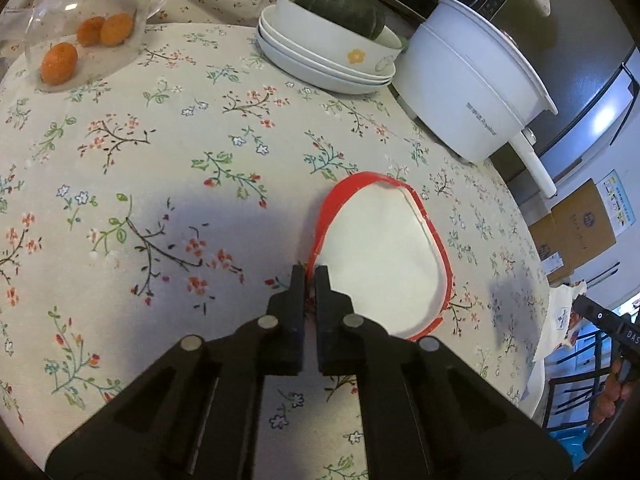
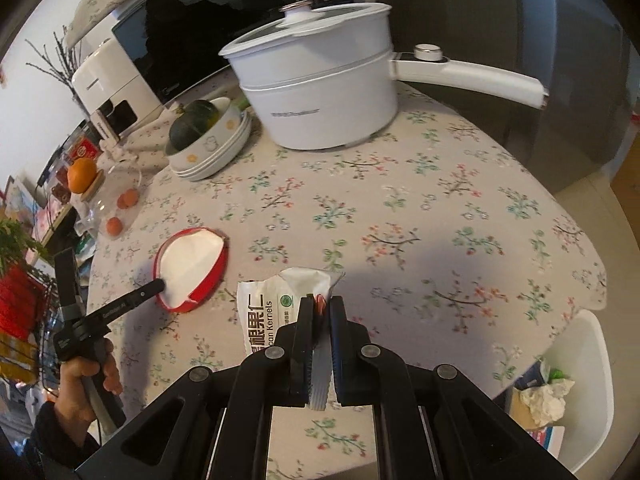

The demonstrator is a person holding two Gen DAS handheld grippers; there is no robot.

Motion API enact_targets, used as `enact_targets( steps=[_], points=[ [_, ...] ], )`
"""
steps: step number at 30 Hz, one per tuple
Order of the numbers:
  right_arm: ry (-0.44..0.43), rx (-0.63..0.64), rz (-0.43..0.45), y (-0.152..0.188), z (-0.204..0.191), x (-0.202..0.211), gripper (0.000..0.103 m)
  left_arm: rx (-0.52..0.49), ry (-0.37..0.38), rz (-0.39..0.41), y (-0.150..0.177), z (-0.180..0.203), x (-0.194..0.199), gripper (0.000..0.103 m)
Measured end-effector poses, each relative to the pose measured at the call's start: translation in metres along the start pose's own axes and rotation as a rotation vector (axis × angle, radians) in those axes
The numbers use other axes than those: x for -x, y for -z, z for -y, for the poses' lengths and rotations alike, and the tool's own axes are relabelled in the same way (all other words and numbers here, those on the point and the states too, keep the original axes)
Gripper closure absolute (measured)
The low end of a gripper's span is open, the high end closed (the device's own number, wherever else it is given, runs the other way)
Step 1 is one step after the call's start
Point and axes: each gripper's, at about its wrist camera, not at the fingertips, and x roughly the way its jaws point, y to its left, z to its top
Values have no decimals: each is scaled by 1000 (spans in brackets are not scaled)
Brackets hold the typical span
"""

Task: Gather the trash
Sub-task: 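Carry the red-rimmed bag and white packet over the white bin with both grippers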

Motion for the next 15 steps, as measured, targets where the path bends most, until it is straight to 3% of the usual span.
enact_targets(
  steps=[6,15],
  points=[
    [27,-21,21,3,12,16,95,-24,-12,26,-1,11,17,99],
    [64,-66,62,19,34,51,95,-65,31,59,6,43,59,99]
  ],
)
